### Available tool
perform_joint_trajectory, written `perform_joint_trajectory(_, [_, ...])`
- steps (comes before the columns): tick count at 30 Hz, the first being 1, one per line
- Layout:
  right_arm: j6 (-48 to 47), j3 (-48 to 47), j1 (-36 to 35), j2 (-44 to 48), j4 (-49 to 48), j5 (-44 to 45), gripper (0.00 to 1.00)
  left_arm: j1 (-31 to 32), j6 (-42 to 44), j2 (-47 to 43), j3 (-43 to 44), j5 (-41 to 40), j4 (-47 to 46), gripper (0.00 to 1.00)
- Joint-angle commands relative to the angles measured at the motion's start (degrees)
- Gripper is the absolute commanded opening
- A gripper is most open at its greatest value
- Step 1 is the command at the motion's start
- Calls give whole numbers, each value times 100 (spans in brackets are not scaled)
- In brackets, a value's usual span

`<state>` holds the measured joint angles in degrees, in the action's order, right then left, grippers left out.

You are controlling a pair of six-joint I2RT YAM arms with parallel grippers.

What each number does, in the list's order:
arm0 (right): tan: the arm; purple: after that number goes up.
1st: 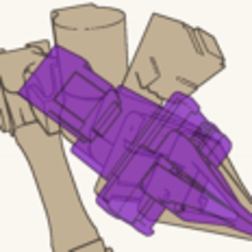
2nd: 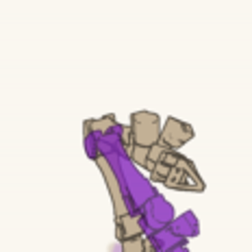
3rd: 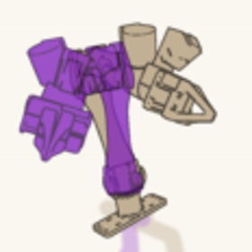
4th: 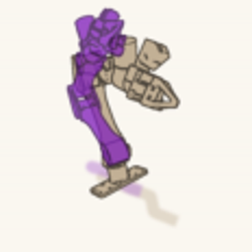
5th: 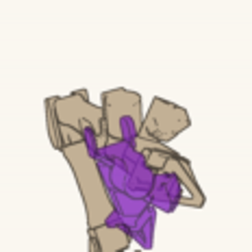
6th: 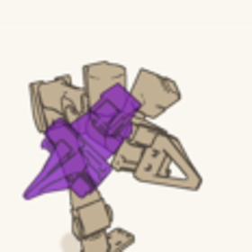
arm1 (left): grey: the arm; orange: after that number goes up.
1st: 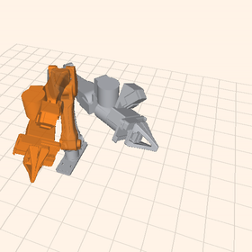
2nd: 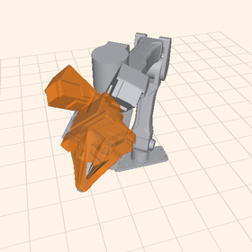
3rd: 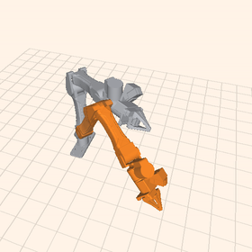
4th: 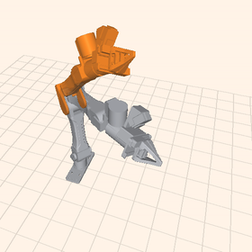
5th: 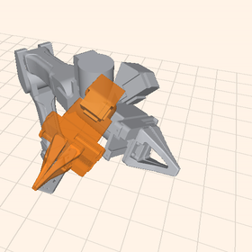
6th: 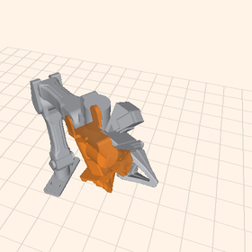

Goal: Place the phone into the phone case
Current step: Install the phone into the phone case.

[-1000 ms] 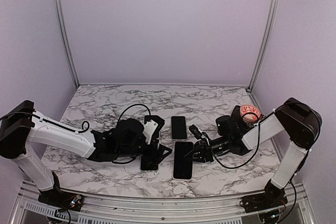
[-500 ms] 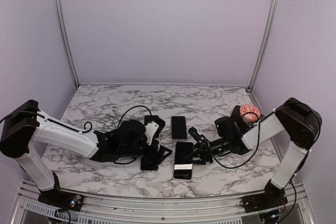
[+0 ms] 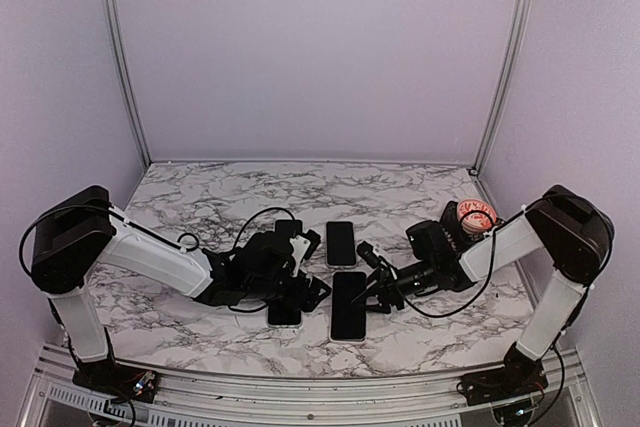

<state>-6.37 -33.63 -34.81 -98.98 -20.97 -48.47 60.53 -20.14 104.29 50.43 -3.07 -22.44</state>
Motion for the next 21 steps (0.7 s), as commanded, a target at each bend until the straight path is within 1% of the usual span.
perform_joint_trajectory(1, [-242,-221,21,280,338,439,54,-51,-34,177,208,18,-68,79])
perform_joint_trajectory(5, [-279,-291,20,367,558,714,57,-48,-7,293,278,88,-68,79])
perform_joint_trajectory(10, [-324,-410,18,509,878,933,63,-50,9,220,224,96,-68,79])
perform_joint_trajectory(15, [-361,-456,18,778,1173,1266,64,-50,79,232,212,122,-68,79])
perform_joint_trajectory(17, [-241,-520,21,912,1346,1382,64,-50,95,220,199,86,-68,79])
perform_joint_trajectory(19, [81,-588,22,1060,1652,1638,62,-50,115,143,172,51,-64,78])
perform_joint_trajectory(21, [539,-604,6,1321,2001,2074,55,-50,96,32,124,18,-40,75])
